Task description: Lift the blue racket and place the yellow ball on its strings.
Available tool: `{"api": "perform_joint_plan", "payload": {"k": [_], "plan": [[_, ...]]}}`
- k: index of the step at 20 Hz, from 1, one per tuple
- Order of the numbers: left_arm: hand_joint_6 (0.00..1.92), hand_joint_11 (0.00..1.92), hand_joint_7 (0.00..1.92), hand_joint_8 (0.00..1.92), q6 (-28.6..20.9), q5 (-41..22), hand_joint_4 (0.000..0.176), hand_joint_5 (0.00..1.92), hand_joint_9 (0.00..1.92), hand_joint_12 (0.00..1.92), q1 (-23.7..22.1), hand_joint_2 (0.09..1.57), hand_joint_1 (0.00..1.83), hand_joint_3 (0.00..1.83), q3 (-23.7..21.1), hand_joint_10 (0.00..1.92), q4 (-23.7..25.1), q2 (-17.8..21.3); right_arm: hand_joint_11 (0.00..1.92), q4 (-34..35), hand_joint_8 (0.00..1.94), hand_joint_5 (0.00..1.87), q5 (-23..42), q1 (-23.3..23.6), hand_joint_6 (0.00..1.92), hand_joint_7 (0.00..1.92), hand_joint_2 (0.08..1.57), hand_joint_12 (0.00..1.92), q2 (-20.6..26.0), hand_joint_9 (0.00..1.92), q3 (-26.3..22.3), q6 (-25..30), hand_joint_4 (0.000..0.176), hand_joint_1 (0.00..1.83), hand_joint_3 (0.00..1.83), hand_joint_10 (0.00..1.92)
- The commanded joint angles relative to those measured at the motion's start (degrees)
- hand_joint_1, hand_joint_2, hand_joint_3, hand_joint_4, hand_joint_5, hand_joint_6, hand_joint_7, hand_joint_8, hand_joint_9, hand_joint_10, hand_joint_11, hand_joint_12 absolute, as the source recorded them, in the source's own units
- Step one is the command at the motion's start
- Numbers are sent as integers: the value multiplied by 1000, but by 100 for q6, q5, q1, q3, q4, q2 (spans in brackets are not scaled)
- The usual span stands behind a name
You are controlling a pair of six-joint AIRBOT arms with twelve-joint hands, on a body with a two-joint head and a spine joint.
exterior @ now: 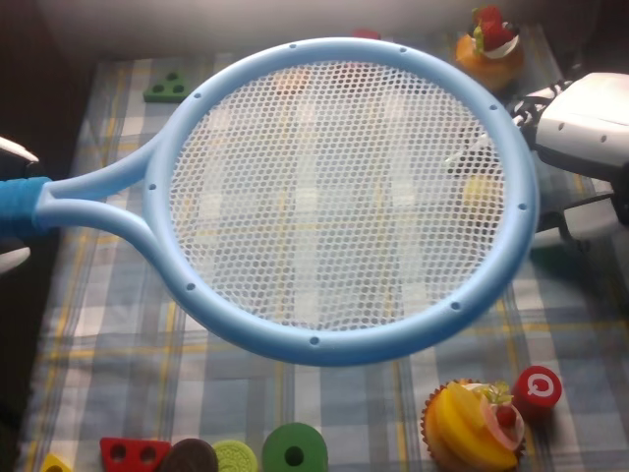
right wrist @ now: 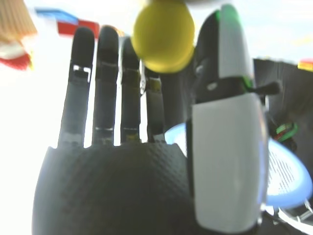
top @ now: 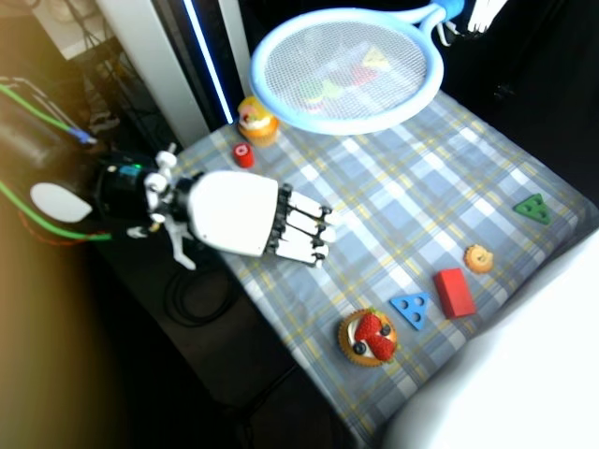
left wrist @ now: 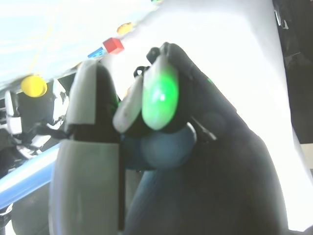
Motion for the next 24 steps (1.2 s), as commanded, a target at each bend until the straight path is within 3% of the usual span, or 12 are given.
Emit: {"api": "perform_joint_plan", "payload": {"k": [1,2,3,4,6,9,13,14,18,21,22,24], "plan": [[1921,1558,1330,1921,38,-557,176,1032,1553,1921,-28,1167,1801,0,63,1921,-23,-47,929,92,867,1114,500,75,482,1128,1050,1316,5,1149,15,10,0,1300,0,814],[1921,1561,1320,1921,237,-540,176,992,1547,1921,-50,1170,1793,0,85,1921,-99,-91,988,95,1182,1181,543,89,369,1004,1083,1518,21,1106,-5,12,0,1280,3,1094],[1921,1550,1317,1921,468,-503,176,985,1539,1921,-91,1176,1790,0,106,1921,-179,-128,902,130,1113,1108,637,123,480,932,1101,1392,67,983,-41,12,0,1361,2,1245],[1921,1557,1321,1921,625,-453,176,995,1542,1921,-147,1188,1783,0,133,1921,-235,-160,821,234,1315,1084,794,127,523,908,1125,1464,124,939,-75,12,0,1282,0,1186],[1921,1554,1260,1921,644,-371,175,969,1488,1921,-201,1190,1771,0,197,1921,-278,-207,755,513,1138,964,1193,127,806,901,1124,1249,244,924,-166,12,0,1370,0,1245],[1921,1530,1227,1921,645,-296,168,941,1471,1921,-209,1135,1825,0,250,1921,-333,-248,628,730,1259,976,1679,127,793,833,1154,1509,412,796,-310,11,0,1363,1,1408],[1921,1533,1248,1921,779,-242,162,963,1486,1921,-303,1119,1820,0,331,1921,-423,-361,730,611,1173,971,2157,141,788,903,1130,1248,623,873,-461,11,0,1373,0,1292],[1921,1536,1241,1921,933,-240,160,966,1485,1921,-364,1119,1812,0,331,1921,-442,-403,777,491,1246,1015,2240,222,641,866,1136,1225,621,862,-495,11,0,1372,0,1323],[1921,1560,1271,1921,1102,-187,153,963,1515,1921,-556,1135,1812,0,417,1921,-439,-558,886,-358,1161,1044,2242,799,596,916,1106,1120,491,963,-543,215,0,1380,0,1187],[1921,1561,1256,1921,1102,-152,173,933,1511,1921,-679,1148,1819,0,510,1921,-442,-684,970,-940,1270,1262,2133,991,225,942,1094,1132,411,1089,-552,506,0,1274,0,778],[1921,1562,1261,1921,1101,-139,175,950,1521,1921,-710,1152,1829,0,539,1921,-449,-727,939,-1072,1175,1209,2061,1017,313,896,1094,1127,400,998,-569,541,0,1360,0,1096],[1921,1551,1321,1921,1101,-118,176,1002,1580,1921,-741,1191,1830,0,575,1921,-470,-780,870,-1209,1176,1120,1955,1019,507,868,1104,1111,389,947,-591,549,0,1376,4,1204]]}}
